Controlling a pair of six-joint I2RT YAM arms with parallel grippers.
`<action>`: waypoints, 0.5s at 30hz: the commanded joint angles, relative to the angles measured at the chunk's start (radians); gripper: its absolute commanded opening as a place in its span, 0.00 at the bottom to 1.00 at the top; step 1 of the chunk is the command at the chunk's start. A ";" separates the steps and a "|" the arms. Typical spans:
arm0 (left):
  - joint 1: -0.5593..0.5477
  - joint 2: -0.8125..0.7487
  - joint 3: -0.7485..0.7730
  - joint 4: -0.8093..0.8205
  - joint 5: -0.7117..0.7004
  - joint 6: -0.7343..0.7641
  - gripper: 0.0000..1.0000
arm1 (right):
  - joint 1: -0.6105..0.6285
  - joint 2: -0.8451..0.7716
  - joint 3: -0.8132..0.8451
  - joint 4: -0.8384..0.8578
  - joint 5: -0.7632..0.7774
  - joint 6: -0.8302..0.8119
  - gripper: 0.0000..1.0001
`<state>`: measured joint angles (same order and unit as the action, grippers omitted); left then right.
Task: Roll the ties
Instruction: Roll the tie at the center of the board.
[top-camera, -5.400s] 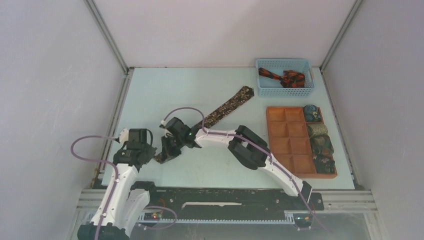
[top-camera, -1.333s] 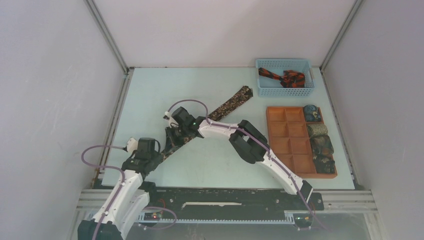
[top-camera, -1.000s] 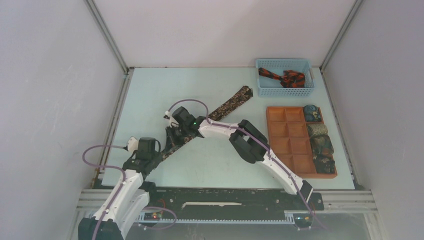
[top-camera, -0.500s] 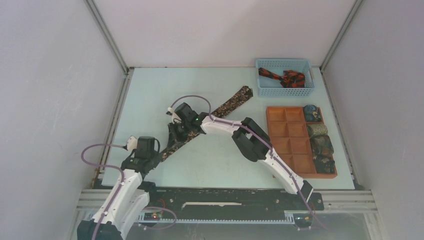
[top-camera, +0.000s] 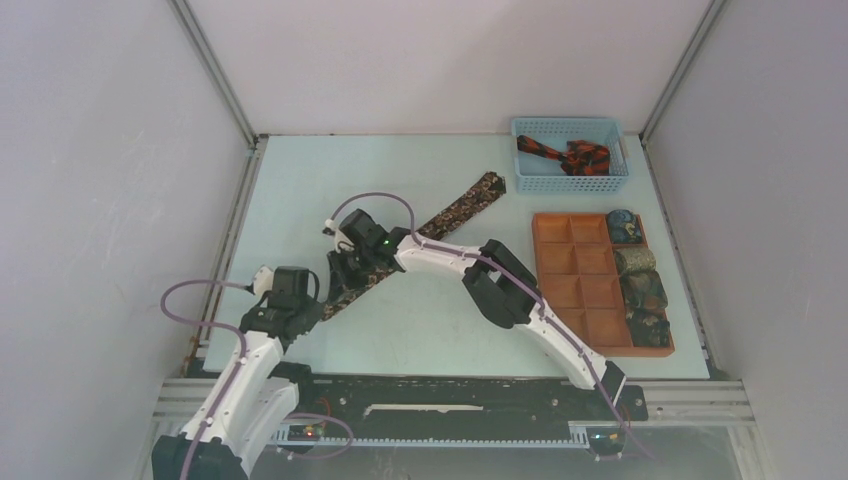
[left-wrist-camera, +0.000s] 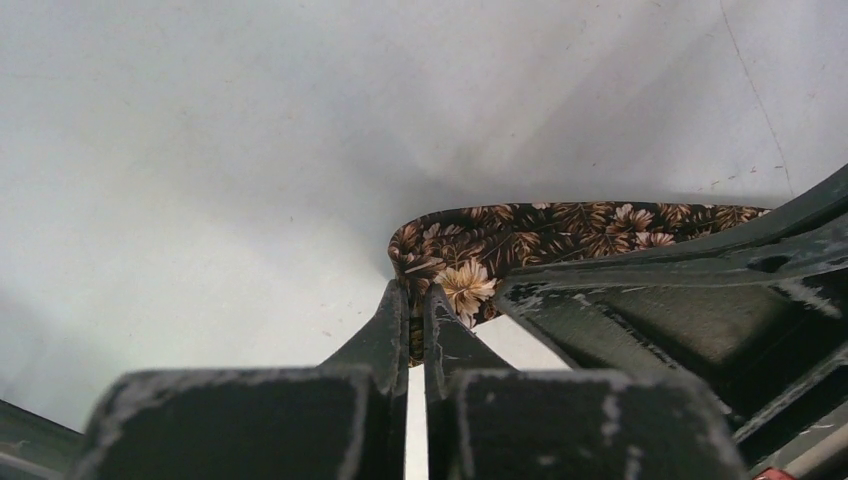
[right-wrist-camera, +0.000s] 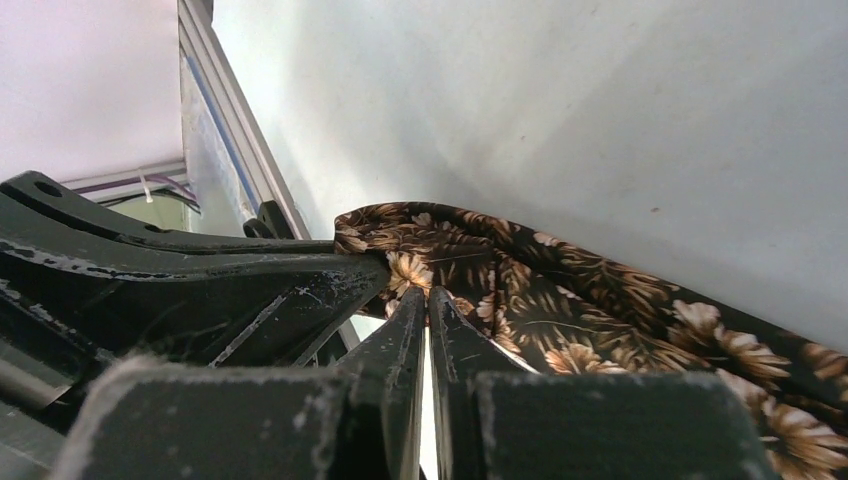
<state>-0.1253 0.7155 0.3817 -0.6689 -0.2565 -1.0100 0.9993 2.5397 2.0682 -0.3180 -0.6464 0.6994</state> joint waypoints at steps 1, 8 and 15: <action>-0.005 0.014 0.058 -0.009 0.002 0.031 0.00 | 0.014 0.012 0.046 -0.005 0.014 -0.007 0.07; -0.005 0.020 0.094 -0.025 0.003 0.042 0.00 | 0.026 0.024 0.054 -0.001 0.019 0.001 0.05; -0.006 0.025 0.128 -0.046 0.011 0.051 0.00 | 0.033 0.042 0.086 -0.004 0.019 0.013 0.05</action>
<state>-0.1253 0.7399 0.4541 -0.7067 -0.2531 -0.9848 1.0225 2.5664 2.0972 -0.3271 -0.6373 0.7036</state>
